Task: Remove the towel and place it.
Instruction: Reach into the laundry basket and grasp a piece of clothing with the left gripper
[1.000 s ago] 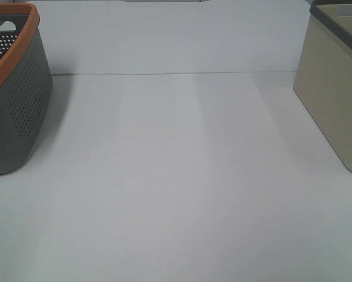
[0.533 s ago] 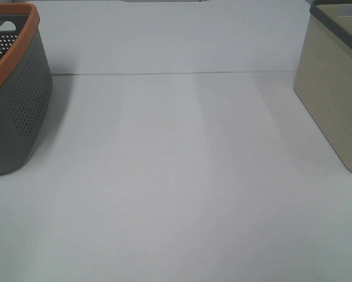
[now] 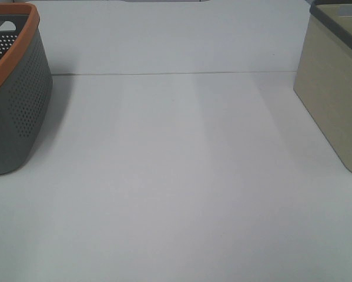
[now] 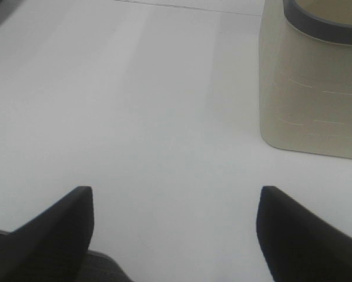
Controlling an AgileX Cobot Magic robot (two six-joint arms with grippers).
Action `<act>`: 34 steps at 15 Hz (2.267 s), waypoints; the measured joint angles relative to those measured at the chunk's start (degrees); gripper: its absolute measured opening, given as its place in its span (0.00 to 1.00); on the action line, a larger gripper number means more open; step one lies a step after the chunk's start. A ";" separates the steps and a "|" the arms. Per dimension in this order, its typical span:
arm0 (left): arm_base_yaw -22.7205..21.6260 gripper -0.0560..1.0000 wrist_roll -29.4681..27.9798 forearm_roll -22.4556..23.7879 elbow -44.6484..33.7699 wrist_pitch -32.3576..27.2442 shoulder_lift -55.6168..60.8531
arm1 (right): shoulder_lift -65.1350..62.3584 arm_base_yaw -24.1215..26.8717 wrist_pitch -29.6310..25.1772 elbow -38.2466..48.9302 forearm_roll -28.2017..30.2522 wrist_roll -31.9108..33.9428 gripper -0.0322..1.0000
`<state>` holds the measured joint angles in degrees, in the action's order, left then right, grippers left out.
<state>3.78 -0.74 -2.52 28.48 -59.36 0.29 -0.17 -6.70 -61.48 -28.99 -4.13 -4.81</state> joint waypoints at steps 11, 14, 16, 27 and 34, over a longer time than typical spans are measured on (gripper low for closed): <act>0.00 0.77 0.00 -0.06 0.00 0.00 0.00 | 0.00 0.00 0.06 0.17 0.00 1.66 0.77; 0.00 0.77 0.00 -0.06 0.00 0.00 0.00 | 0.00 0.00 0.06 0.17 0.00 1.66 0.77; 0.00 0.77 0.00 -0.06 0.00 0.00 0.00 | 0.00 0.00 0.06 0.17 0.00 1.66 0.77; 0.00 0.77 -9.22 -0.69 3.55 8.59 -8.31 | 0.00 0.00 0.06 0.17 0.00 1.66 0.77; 0.00 0.76 -11.34 5.56 15.93 16.50 -37.64 | 0.00 0.00 0.06 0.17 0.00 1.72 0.77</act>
<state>3.78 -12.09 3.04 44.40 -42.86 -37.36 -0.17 -6.70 -61.42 -28.82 -4.13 -3.09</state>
